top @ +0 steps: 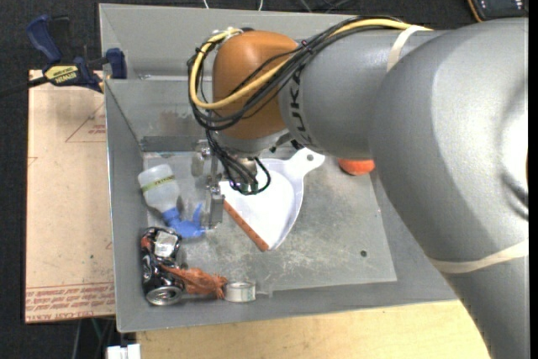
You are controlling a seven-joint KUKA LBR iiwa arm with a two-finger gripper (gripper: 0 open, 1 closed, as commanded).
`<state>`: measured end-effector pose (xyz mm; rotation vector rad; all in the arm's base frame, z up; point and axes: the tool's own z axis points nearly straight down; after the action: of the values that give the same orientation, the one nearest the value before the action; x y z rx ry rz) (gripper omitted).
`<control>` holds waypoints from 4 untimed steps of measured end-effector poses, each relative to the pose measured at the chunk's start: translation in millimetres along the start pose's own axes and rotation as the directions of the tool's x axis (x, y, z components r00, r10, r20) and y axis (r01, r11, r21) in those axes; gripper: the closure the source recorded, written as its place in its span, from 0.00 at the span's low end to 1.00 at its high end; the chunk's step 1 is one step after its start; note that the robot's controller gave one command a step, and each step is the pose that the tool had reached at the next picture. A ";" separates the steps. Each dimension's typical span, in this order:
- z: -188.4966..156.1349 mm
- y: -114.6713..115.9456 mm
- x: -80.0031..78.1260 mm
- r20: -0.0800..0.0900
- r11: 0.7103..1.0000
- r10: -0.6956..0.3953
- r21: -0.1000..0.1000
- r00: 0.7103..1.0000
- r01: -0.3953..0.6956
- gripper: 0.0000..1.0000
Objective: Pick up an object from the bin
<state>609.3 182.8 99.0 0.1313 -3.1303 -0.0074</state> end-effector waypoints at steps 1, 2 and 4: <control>21.7 -133.3 -27.7 0.025 0.990 -0.140 0.007 0.990 0.140 0.00; 27.0 19.2 -16.2 0.012 0.989 -0.145 0.001 0.989 0.145 1.00; 27.1 35.9 -14.2 0.006 0.990 -0.140 -0.001 0.990 0.141 1.00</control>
Offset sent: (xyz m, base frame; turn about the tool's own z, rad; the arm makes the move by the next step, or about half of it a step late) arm 0.0049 0.0660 -0.0290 -0.1447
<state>620.3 219.9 71.9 0.3522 -3.1199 -0.0103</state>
